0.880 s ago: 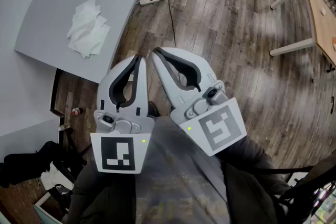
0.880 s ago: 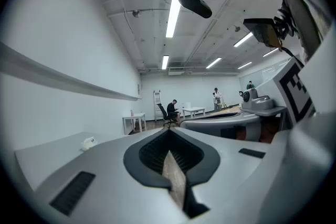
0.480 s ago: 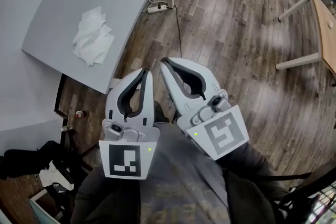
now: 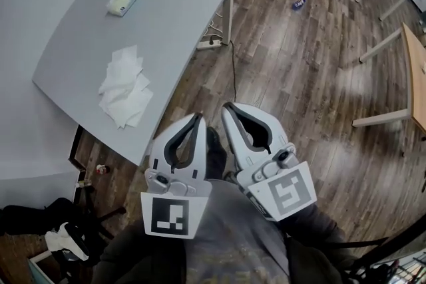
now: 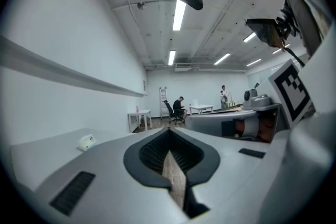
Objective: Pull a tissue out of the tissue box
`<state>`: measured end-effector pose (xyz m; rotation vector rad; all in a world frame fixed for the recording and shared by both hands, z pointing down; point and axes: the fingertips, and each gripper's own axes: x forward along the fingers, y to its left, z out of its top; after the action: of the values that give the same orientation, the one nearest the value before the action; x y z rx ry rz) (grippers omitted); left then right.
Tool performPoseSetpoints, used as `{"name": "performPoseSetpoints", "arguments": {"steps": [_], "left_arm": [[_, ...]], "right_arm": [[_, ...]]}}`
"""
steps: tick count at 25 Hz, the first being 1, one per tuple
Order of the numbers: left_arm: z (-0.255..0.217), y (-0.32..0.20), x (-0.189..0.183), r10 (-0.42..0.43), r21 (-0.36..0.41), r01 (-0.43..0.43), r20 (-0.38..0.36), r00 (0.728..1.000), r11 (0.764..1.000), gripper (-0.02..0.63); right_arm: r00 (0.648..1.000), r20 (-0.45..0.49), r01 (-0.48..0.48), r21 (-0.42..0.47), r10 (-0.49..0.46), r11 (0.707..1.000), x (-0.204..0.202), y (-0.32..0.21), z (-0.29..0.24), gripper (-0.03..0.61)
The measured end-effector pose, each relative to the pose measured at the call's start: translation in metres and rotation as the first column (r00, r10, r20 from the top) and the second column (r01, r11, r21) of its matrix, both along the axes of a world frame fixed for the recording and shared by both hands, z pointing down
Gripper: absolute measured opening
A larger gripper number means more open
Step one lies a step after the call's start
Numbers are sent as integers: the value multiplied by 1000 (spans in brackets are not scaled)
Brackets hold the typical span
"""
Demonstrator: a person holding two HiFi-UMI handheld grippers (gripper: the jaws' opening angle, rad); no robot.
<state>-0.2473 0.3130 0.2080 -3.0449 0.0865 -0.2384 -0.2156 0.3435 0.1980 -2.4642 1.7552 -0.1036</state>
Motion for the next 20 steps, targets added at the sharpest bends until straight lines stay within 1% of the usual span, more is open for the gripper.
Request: {"name": "performPoseSetpoints", "arguments": {"steps": [4, 7, 9, 12, 15, 16, 20], "left_arm": [[4, -44, 61, -7, -20, 7, -4, 1000, 1000, 2], [6, -77, 104, -9, -16, 9, 3, 1000, 1000, 2], [6, -98, 125, -17, -14, 17, 4, 1000, 1000, 2], [5, -123, 146, -43, -21, 44, 11, 999, 999, 2], [4, -146, 167, -86, -28, 87, 32, 996, 996, 2], [2, -155, 175, -108, -27, 109, 28, 994, 994, 2], [-6, -201, 213, -206, 12, 206, -20, 978, 978, 2]], "right_arm": [[1000, 4, 12, -9, -12, 1000, 57, -43, 6, 2], [999, 8, 34, -24, -34, 999, 101, -82, 8, 2], [999, 7, 54, -33, -53, 998, 120, -107, 9, 2], [996, 4, 86, -35, -86, 996, 142, -135, 3, 2], [993, -15, 116, -29, -117, 993, 168, -157, -9, 2], [992, -24, 124, -26, -125, 992, 178, -163, -12, 2], [985, -59, 162, -6, -162, 987, 218, -190, -22, 2]]}}
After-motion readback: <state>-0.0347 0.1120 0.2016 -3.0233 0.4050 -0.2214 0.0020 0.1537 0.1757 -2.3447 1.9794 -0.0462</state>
